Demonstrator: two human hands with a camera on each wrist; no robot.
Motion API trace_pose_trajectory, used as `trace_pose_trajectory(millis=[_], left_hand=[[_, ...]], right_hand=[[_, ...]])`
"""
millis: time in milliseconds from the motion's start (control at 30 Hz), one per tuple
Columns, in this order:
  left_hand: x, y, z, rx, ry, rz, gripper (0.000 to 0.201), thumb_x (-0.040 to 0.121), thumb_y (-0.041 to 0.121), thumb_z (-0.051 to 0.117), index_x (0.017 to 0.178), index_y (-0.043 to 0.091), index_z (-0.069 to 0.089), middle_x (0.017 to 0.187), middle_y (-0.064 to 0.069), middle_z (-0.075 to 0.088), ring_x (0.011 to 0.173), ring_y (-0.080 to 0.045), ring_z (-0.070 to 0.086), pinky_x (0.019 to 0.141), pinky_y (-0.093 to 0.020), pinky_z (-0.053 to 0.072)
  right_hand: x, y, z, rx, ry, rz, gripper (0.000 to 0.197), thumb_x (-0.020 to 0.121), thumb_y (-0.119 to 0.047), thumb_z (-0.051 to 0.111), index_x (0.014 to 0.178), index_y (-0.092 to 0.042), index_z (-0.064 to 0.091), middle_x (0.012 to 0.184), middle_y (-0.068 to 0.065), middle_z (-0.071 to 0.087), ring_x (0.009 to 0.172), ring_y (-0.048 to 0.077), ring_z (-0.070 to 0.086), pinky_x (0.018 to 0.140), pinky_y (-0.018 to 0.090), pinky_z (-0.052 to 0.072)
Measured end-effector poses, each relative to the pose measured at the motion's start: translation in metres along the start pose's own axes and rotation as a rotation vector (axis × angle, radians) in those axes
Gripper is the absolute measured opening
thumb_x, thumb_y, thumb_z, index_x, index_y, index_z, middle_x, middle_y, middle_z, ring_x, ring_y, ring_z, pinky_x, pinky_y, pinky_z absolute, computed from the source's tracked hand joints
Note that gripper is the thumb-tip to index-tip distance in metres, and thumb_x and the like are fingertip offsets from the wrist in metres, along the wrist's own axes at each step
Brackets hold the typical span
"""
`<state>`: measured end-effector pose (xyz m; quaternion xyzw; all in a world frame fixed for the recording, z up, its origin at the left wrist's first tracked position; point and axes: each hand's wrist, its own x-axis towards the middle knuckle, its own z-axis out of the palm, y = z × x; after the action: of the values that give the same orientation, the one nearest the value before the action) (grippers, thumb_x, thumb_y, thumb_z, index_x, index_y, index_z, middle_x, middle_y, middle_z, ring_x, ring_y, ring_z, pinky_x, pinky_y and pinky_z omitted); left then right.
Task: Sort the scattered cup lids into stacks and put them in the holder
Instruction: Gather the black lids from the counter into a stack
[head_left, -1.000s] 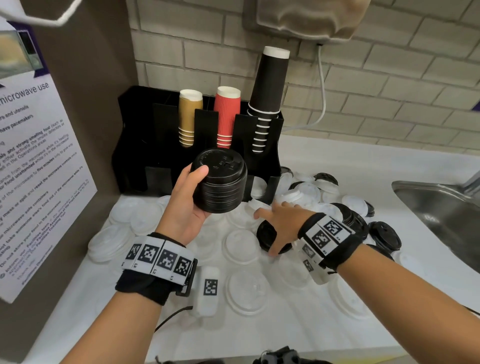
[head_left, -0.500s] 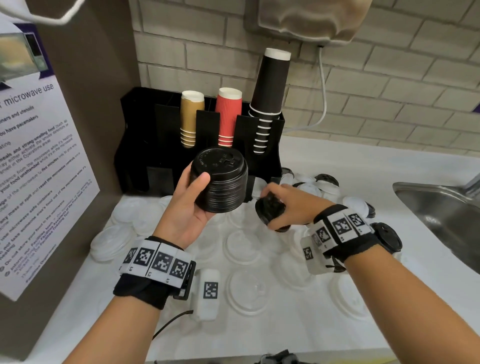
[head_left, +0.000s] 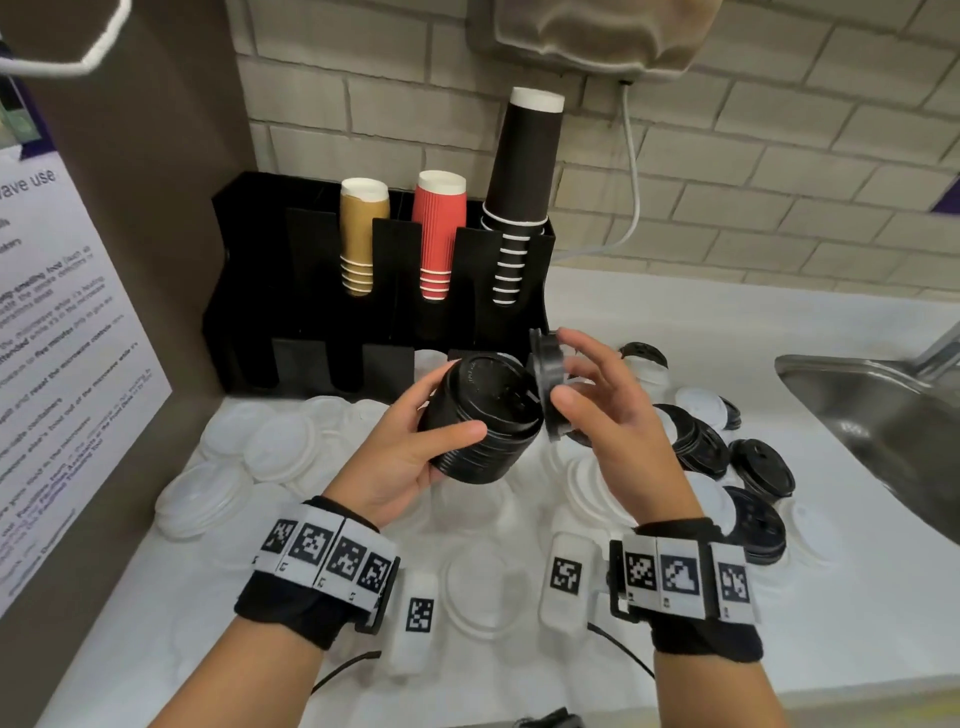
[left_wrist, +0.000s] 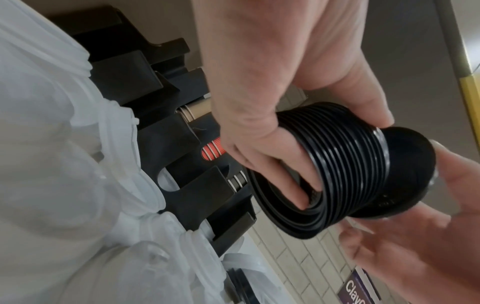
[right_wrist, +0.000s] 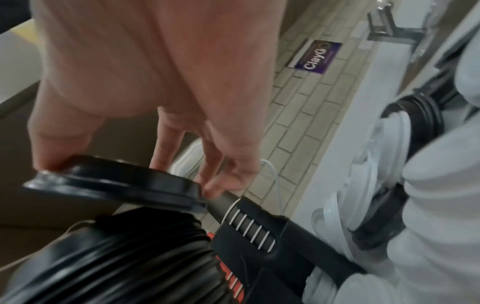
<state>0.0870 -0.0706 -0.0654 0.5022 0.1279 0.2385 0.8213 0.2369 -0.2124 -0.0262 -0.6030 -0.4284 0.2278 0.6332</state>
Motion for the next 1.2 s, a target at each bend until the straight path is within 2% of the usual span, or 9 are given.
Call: trace_pose_trajectory(millis=[100,233,433,567,700,867,1033,1100,1200], left_hand=[[0.001,-0.003,0.005,0.063,-0.019,0.011,0.062,0.065,0.011,0.076,0.122,0.031,0.06,0.117,0.002,0.069,0.109,-0.016,0.066,0.076,-0.026,0.056],[0.004,-0.004,0.01,0.108,-0.001,0.019,0.066,0.059,0.015,0.081,0.119,0.035,0.062,0.117,0.001,0.068,0.107,-0.015,0.067,0.074,-0.024,0.056],[0.005,-0.006,0.012,0.166,-0.005,0.014,0.068,0.055,0.02,0.084,0.117,0.039,0.063,0.115,0.006,0.068,0.104,-0.013,0.067,0.072,-0.025,0.056],[0.003,-0.005,0.011,0.179,-0.013,0.005,0.068,0.053,0.023,0.085,0.115,0.04,0.063,0.111,0.01,0.069,0.103,-0.01,0.067,0.072,-0.025,0.056],[0.002,-0.007,0.012,0.146,-0.003,0.001,0.07,0.055,0.024,0.083,0.12,0.036,0.06,0.119,0.002,0.066,0.106,-0.014,0.066,0.073,-0.026,0.056],[0.002,-0.008,0.013,0.089,0.001,-0.019,0.068,0.057,0.022,0.079,0.121,0.033,0.059,0.124,-0.005,0.064,0.11,-0.021,0.065,0.073,-0.027,0.056],[0.003,-0.008,0.011,0.036,-0.02,-0.041,0.067,0.063,0.022,0.077,0.126,0.029,0.057,0.125,-0.009,0.064,0.113,-0.024,0.064,0.075,-0.029,0.056],[0.003,-0.006,0.008,0.026,-0.024,-0.041,0.07,0.062,0.026,0.085,0.126,0.029,0.057,0.122,-0.007,0.066,0.11,-0.024,0.065,0.074,-0.029,0.057],[0.006,-0.004,0.004,-0.012,-0.029,-0.03,0.084,0.05,0.033,0.094,0.126,0.027,0.058,0.117,-0.005,0.069,0.106,-0.022,0.067,0.073,-0.029,0.057]], right_hand=[[-0.001,0.002,0.004,-0.122,0.006,0.013,0.048,0.081,-0.031,0.073,0.126,-0.038,0.059,0.124,-0.011,0.06,0.117,0.013,0.056,0.092,0.029,0.05],[-0.002,0.007,0.01,-0.132,0.0,0.031,0.044,0.085,-0.017,0.071,0.127,-0.027,0.061,0.127,0.0,0.059,0.116,0.009,0.058,0.094,0.025,0.051],[0.0,0.009,0.011,-0.233,-0.051,0.005,0.042,0.084,-0.021,0.072,0.121,-0.038,0.062,0.118,-0.002,0.057,0.115,0.006,0.054,0.087,0.009,0.045],[0.0,0.007,0.005,-0.295,-0.118,-0.001,0.042,0.084,-0.024,0.073,0.122,-0.039,0.062,0.117,-0.007,0.057,0.114,0.001,0.053,0.088,0.011,0.047],[0.0,0.005,0.006,-0.306,-0.121,-0.019,0.044,0.082,-0.028,0.073,0.123,-0.036,0.061,0.118,-0.004,0.057,0.116,0.007,0.054,0.097,0.022,0.046],[-0.002,0.004,0.009,-0.309,-0.099,-0.054,0.052,0.075,-0.04,0.07,0.125,-0.031,0.061,0.12,-0.005,0.056,0.112,-0.002,0.053,0.094,0.015,0.045],[-0.001,0.002,0.014,-0.284,-0.081,-0.092,0.05,0.076,-0.032,0.074,0.124,-0.025,0.061,0.122,-0.002,0.054,0.113,-0.001,0.053,0.093,0.015,0.045],[0.0,0.0,0.017,-0.319,-0.121,-0.084,0.05,0.078,-0.028,0.074,0.126,-0.025,0.06,0.123,-0.002,0.049,0.115,0.0,0.05,0.095,0.016,0.044],[0.005,-0.009,0.011,-0.318,-0.257,-0.044,0.053,0.08,-0.037,0.068,0.131,-0.031,0.052,0.127,0.001,0.046,0.12,0.003,0.046,0.099,0.021,0.043]])
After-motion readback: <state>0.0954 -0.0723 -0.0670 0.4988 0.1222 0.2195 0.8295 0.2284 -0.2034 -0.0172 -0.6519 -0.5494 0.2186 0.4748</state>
